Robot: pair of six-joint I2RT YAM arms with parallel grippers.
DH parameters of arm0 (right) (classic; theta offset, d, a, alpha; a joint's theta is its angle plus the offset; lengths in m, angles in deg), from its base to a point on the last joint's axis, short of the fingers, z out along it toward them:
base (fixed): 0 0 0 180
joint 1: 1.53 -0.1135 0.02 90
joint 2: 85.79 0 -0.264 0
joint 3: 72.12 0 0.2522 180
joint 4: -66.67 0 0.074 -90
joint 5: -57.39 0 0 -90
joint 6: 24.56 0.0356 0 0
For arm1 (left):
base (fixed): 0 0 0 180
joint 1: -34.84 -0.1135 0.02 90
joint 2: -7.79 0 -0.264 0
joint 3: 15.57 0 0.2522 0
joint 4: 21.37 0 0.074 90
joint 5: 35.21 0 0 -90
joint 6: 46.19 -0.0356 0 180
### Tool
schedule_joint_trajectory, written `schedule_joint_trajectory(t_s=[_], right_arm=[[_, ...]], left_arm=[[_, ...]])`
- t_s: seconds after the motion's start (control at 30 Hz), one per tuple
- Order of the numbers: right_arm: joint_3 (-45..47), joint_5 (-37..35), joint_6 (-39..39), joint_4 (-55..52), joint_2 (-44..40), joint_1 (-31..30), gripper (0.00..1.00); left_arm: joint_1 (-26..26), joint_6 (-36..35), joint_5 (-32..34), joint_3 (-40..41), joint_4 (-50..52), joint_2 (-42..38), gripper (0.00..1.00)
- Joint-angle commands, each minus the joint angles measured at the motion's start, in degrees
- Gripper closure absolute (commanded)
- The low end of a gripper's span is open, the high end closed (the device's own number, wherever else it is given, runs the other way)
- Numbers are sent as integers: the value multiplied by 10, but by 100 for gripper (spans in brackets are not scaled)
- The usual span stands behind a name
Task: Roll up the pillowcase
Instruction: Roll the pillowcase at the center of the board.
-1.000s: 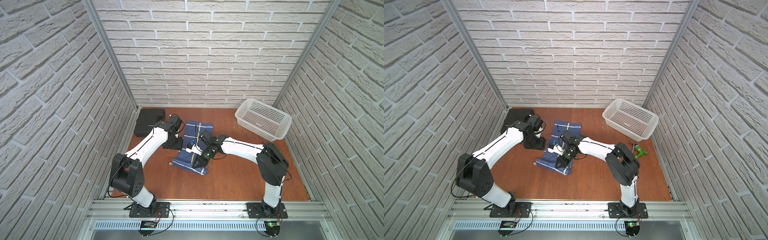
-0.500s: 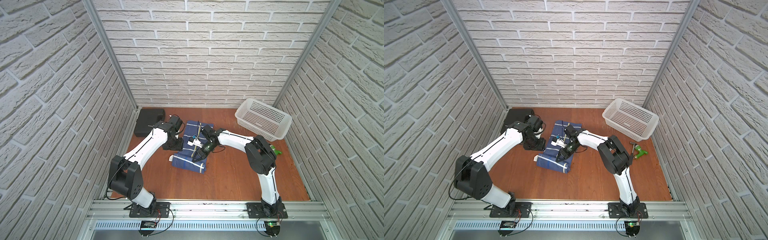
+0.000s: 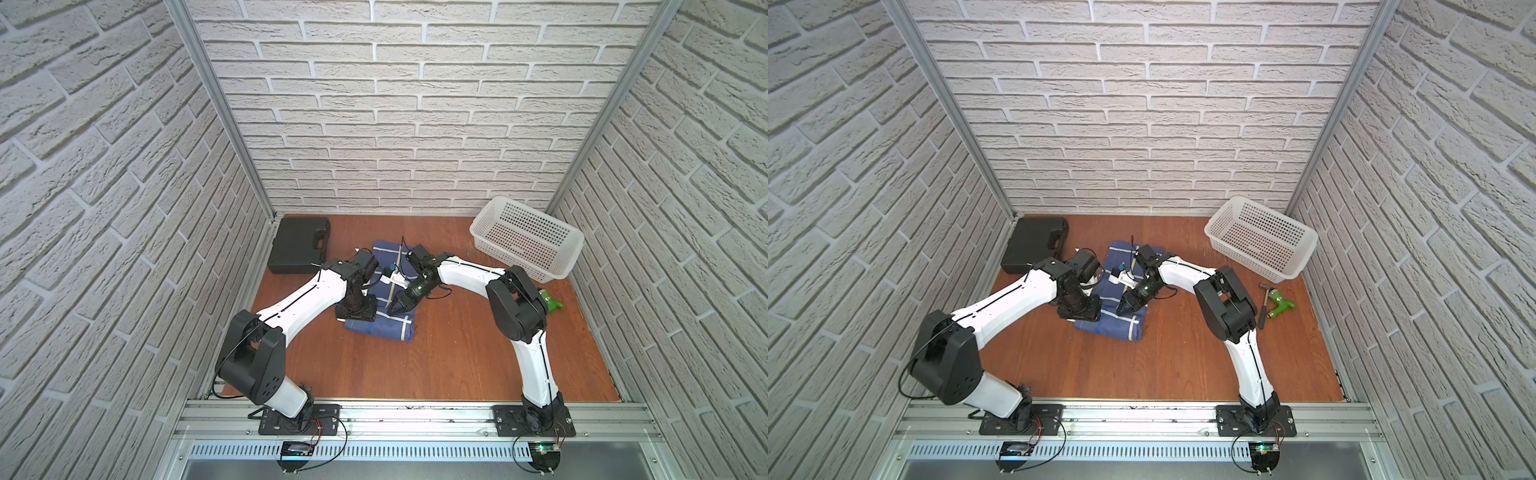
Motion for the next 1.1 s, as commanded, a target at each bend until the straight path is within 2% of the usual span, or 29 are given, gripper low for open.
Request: schedule_joint_trajectory(t_s=[0.0,0.17,0.47,0.63,0.77,0.93,1.07], right_arm=[[10,-40,-9,36,-19,4,66],[39,-83,-3,68,-65,10,53],[97,-139,-12,76,-181,10,47],[196,-118,8,102,-269,2,51],[281,-93,19,146,-337,-19,59],[306,-114,0,184,-322,-28,69],[293,-119,-6,222,-279,-27,72]], left_arm=[[-14,1,-7,6,-44,25,33],[-37,-12,-16,-5,-77,57,33],[-57,-35,-7,-15,-93,121,33],[-66,-42,1,-31,-86,141,34],[-66,-40,-3,-32,-90,151,34],[-66,-37,-5,-34,-90,154,34],[-65,-37,-2,-35,-84,156,34]])
